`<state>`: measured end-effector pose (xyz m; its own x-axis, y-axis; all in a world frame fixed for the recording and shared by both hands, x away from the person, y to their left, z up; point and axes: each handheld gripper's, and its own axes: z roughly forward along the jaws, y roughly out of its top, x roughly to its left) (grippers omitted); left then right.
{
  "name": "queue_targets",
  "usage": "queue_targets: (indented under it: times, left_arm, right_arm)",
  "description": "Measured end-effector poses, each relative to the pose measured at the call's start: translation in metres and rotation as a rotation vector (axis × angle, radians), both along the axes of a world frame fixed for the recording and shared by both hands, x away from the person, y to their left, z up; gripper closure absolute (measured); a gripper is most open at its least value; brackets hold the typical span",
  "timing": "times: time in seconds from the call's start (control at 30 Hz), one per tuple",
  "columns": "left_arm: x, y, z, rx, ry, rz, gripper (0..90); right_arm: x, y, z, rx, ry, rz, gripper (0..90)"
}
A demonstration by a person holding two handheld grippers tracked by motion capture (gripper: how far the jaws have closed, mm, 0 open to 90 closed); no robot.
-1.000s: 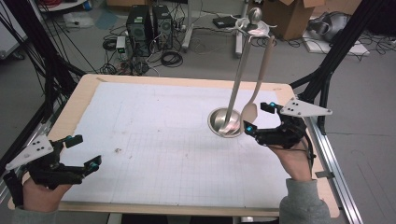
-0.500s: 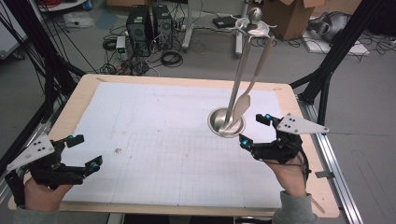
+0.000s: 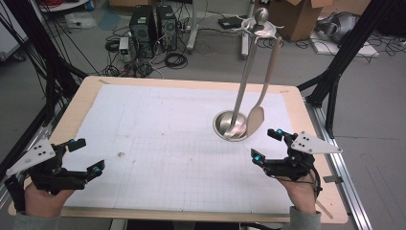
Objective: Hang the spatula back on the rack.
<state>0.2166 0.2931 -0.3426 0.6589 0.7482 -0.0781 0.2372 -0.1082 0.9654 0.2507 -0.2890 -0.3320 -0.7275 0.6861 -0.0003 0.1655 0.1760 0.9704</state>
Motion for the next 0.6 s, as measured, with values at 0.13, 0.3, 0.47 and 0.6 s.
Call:
queue_targets:
  times: [0.13, 0.3, 0.47, 0.6]
  left_arm:
    - [0.001, -0.001, -0.001, 0.003, 0.005, -0.001, 1.7]
    - [0.001, -0.002, -0.003, 0.001, 0.006, -0.001, 1.7]
    - [0.002, -0.004, -0.004, 0.005, 0.007, -0.004, 1.7]
    - [0.003, -0.005, -0.004, 0.006, 0.008, 0.000, 1.7]
  right_arm:
    - [-0.005, -0.007, -0.010, 0.024, 0.013, -0.008, 12.7]
    - [-0.008, -0.014, -0.018, 0.025, 0.022, -0.018, 12.7]
    - [-0.010, -0.017, -0.019, 0.025, 0.026, -0.025, 12.7]
    - [-0.010, -0.014, -0.020, 0.018, 0.022, -0.011, 12.7]
